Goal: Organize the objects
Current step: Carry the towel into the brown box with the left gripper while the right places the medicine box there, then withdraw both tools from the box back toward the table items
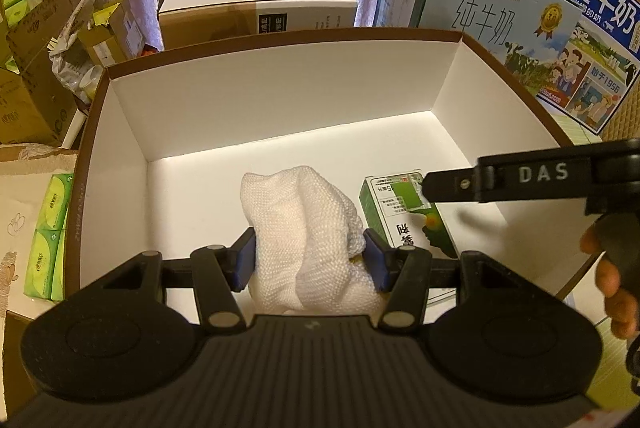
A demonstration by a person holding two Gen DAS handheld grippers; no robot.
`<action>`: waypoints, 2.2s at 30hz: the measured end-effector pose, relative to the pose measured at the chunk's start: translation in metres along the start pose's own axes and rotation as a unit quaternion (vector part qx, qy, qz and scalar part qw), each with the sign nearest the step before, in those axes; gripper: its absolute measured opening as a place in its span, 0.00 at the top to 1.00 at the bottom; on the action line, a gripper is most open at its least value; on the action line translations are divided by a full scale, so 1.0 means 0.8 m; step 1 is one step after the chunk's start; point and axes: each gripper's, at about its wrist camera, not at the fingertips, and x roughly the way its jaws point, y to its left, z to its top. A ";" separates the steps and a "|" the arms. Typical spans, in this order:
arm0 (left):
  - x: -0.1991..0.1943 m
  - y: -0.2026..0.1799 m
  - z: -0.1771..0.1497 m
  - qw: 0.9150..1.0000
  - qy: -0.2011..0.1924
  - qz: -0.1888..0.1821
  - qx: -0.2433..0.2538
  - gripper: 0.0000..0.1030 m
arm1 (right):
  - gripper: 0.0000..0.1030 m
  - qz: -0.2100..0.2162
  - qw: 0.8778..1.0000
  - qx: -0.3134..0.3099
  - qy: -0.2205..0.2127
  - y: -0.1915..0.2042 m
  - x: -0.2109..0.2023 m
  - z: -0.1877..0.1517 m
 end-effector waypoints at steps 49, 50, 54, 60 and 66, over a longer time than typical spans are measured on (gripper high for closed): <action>-0.210 -0.047 -0.081 0.998 -0.061 -0.005 -0.007 0.24 | 0.40 0.033 0.989 -0.112 -0.095 0.037 -0.211 -0.112; -0.215 -0.050 -0.086 0.998 -0.062 -0.004 -0.008 0.24 | 0.40 0.034 0.989 -0.111 -0.094 0.034 -0.215 -0.117; -0.232 -0.062 -0.108 0.998 -0.059 0.001 -0.015 0.24 | 0.40 0.040 0.989 -0.107 -0.091 0.024 -0.231 -0.136; -0.260 -0.080 -0.141 0.998 -0.059 0.008 -0.028 0.24 | 0.40 0.053 0.989 -0.106 -0.086 0.011 -0.259 -0.167; -0.285 -0.093 -0.173 0.998 -0.058 0.014 -0.038 0.24 | 0.40 0.065 0.990 -0.105 -0.074 0.001 -0.277 -0.198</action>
